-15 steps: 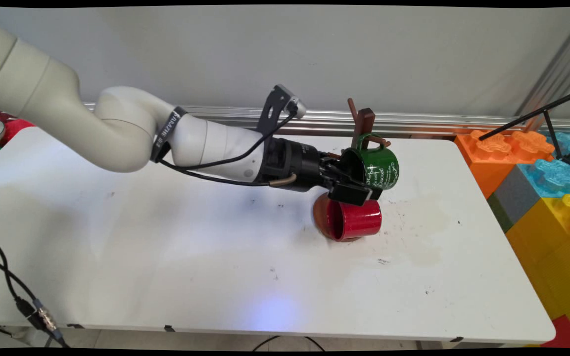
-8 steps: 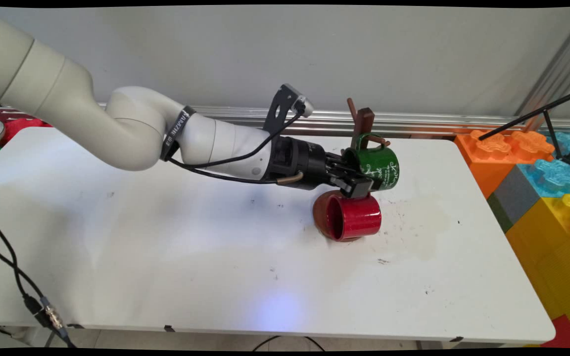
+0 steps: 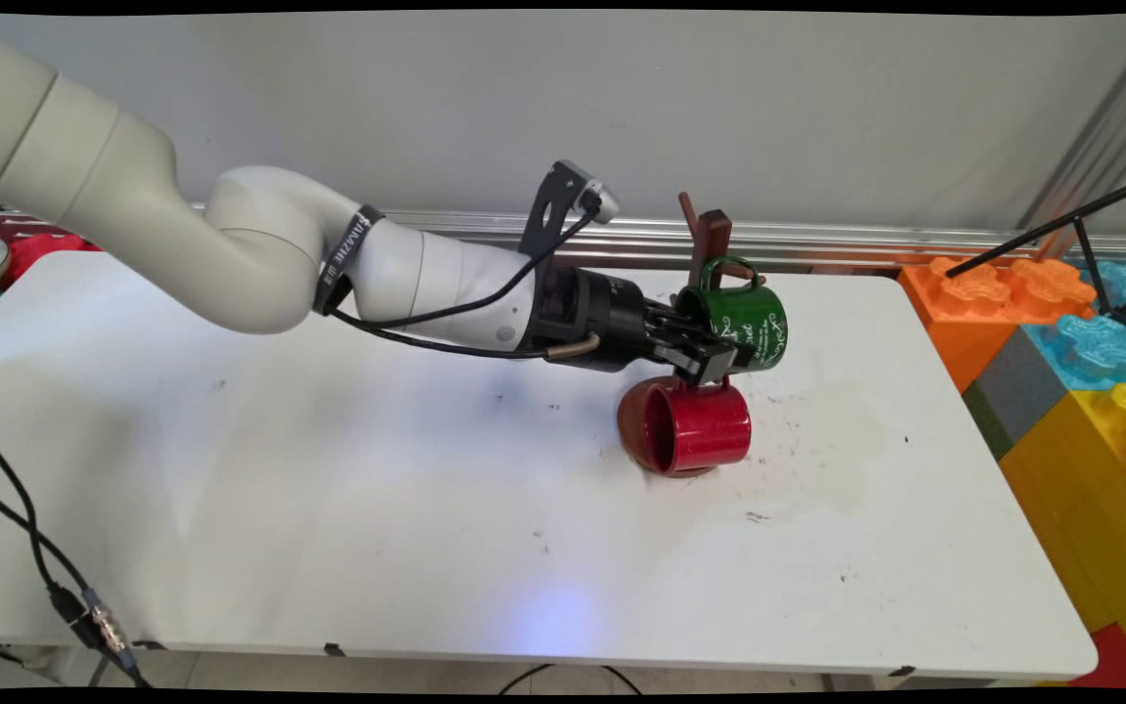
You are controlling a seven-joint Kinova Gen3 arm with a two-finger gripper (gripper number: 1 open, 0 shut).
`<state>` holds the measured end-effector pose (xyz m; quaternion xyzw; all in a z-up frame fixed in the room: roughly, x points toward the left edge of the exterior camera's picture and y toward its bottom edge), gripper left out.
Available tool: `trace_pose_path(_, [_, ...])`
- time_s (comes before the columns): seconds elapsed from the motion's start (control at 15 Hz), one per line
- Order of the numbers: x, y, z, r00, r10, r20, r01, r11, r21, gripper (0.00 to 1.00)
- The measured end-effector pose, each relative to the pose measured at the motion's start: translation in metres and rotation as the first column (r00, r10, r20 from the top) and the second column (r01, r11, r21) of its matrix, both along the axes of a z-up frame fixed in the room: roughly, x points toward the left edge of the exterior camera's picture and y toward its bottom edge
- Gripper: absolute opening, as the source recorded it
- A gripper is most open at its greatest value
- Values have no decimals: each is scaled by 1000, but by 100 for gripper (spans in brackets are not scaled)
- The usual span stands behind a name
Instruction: Place the picked object on the table
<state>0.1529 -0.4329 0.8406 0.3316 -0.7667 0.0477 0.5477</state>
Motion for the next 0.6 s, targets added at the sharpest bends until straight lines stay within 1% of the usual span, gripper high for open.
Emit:
trace_pose_path(0.2, [1,4,5,1000,-7,-11,7,1000,3,0])
trace_pose_path(0.6, [-1,23,24,998,-47,-37,47,999,-1,0])
